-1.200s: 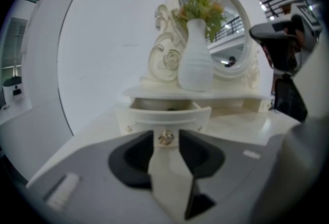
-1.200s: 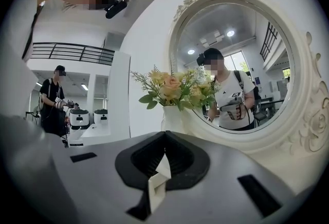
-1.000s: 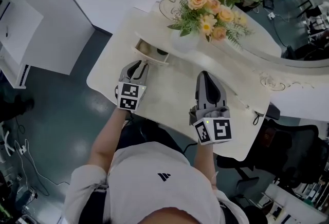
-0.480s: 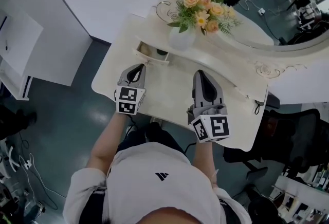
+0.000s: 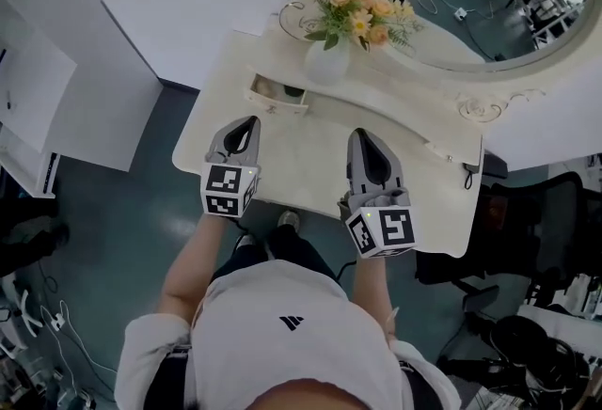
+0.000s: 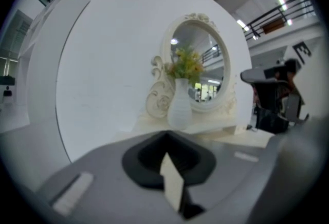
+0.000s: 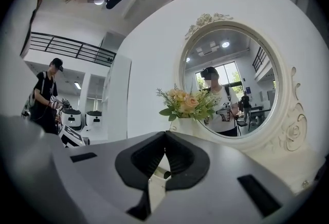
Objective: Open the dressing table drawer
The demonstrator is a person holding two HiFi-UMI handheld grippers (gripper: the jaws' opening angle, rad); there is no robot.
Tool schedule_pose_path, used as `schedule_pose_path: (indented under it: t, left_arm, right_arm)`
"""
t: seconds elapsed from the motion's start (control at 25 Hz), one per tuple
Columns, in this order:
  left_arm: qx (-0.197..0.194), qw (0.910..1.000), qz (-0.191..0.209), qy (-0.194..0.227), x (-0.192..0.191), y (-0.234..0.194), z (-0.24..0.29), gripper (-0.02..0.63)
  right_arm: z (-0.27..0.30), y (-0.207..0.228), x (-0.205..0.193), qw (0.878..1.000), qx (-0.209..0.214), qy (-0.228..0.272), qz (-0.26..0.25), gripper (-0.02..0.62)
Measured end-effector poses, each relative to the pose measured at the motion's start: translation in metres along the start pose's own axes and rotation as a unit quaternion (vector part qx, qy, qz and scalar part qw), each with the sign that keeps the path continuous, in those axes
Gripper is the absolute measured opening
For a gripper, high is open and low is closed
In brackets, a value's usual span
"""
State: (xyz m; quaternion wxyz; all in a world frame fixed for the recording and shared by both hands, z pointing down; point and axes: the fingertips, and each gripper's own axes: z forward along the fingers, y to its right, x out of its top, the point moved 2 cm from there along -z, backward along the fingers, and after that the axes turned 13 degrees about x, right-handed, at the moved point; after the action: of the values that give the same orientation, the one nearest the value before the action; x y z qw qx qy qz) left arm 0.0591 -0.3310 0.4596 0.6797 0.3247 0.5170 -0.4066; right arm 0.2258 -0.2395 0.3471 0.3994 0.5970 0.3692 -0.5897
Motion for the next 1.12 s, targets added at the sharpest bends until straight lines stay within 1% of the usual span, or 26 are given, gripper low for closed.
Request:
schedule_pose_path:
  t: [0.24,0.4,0.72,1.12]
  left_arm:
    - [-0.011,0.9996,-0.009,0.025,0.02,-0.005,-0.027,0.008]
    - [-0.017,0.9991,-0.007,0.037,0.029,-0.01,-0.043,0.008]
    - [-0.021,0.9981,-0.009,0.057,0.044,-0.021,-0.075,0.008]
    - [-0.022,0.9964,-0.023,0.079,0.056,-0.033,-0.109,0.008]
  right_arm:
    - [-0.011,-0.018,0.003,1.0,-0.01,0.004,-0.003,-0.005]
    - [-0.017,-0.03,0.005,1.0,-0.016,0.008,-0.006,-0.005]
    - [-0.033,-0.055,0.012,0.999,-0.031,0.013,-0.014,-0.005]
    - [-0.055,-0.08,0.016,0.998,-0.052,0.018,-0.025,-0.006]
